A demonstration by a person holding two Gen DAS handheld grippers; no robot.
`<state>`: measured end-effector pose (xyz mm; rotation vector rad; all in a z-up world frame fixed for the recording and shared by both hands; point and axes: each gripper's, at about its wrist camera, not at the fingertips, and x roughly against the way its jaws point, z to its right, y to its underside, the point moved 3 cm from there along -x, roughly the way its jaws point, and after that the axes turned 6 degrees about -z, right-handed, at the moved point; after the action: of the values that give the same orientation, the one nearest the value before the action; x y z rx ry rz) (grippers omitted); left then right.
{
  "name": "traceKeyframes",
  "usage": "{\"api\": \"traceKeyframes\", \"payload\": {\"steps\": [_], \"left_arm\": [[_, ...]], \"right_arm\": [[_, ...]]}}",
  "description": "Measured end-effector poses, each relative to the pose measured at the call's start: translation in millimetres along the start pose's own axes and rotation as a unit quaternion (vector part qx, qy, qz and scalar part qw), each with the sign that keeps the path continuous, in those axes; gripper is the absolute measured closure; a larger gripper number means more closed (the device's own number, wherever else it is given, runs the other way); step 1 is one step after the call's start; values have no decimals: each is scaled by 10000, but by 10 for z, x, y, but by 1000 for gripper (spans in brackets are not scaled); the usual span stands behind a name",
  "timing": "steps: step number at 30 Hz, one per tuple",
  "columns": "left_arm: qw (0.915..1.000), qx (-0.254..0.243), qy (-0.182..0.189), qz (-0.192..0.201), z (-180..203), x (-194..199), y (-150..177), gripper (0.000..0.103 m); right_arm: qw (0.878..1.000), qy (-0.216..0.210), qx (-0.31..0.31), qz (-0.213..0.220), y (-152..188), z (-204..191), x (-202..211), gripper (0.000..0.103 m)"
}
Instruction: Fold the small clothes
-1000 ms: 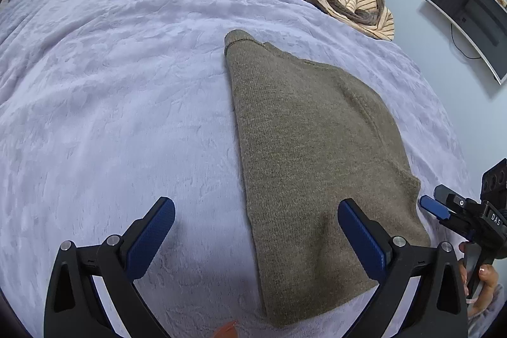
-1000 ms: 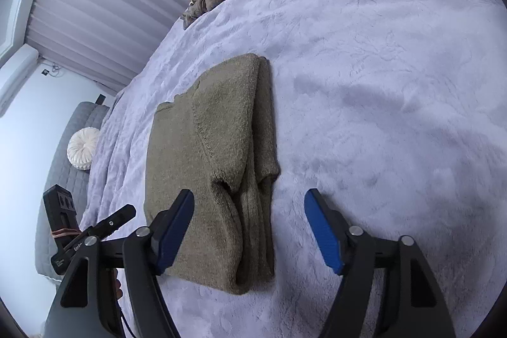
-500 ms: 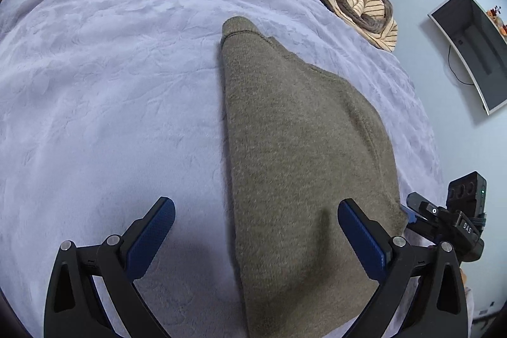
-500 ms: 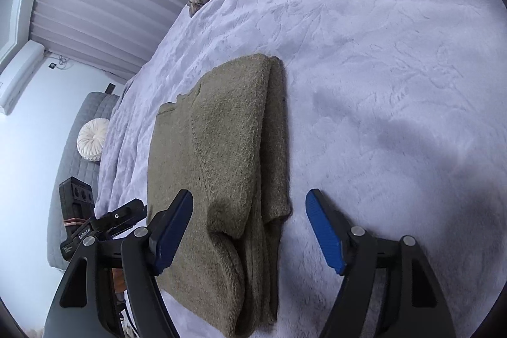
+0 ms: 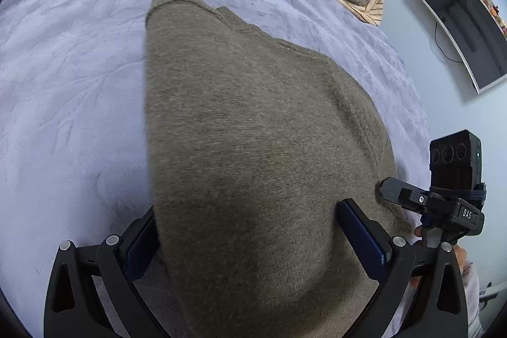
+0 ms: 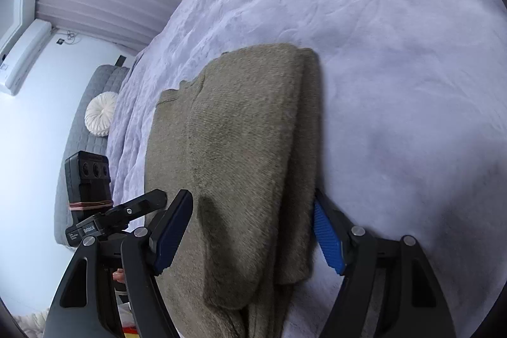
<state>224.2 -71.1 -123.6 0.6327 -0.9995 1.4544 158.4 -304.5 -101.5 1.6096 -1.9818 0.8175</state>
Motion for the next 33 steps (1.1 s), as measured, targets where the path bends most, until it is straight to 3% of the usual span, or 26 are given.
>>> {"api": "traceKeyframes", "payload": {"steps": [4, 5, 7, 9, 11, 21, 28, 33], "left_arm": [[9999, -78, -33, 68, 70, -11, 3, 3], [9999, -57, 1, 100, 71, 19, 7, 12], [9998, -86, 15, 162, 68, 105, 18, 27], [9997, -133, 80, 211, 49, 217, 33, 47], [9992, -196, 224, 252, 56, 362, 60, 54], [9981, -303, 328, 430, 157, 1216, 531, 54], [9986, -217, 273, 399, 54, 1731, 1151, 54], [9992, -76, 214, 327, -130, 1892, 1637, 54]], "right_arm": [[9997, -109, -186, 110, -48, 3, -104, 27], [9993, -236, -252, 125, -35, -23, -100, 31], [9984, -440, -360, 62, 1, -70, -104, 64], [9964, -708, -443, 160, 23, -124, -41, 68], [9932, -1008, -522, 239, 52, -216, 29, 69], [9839, -1690, -477, 335, 420, -958, 312, 70], [9784, -1990, -555, 110, 925, -1311, 245, 70], [9758, -2117, -532, -160, 1284, -1459, 66, 70]]}}
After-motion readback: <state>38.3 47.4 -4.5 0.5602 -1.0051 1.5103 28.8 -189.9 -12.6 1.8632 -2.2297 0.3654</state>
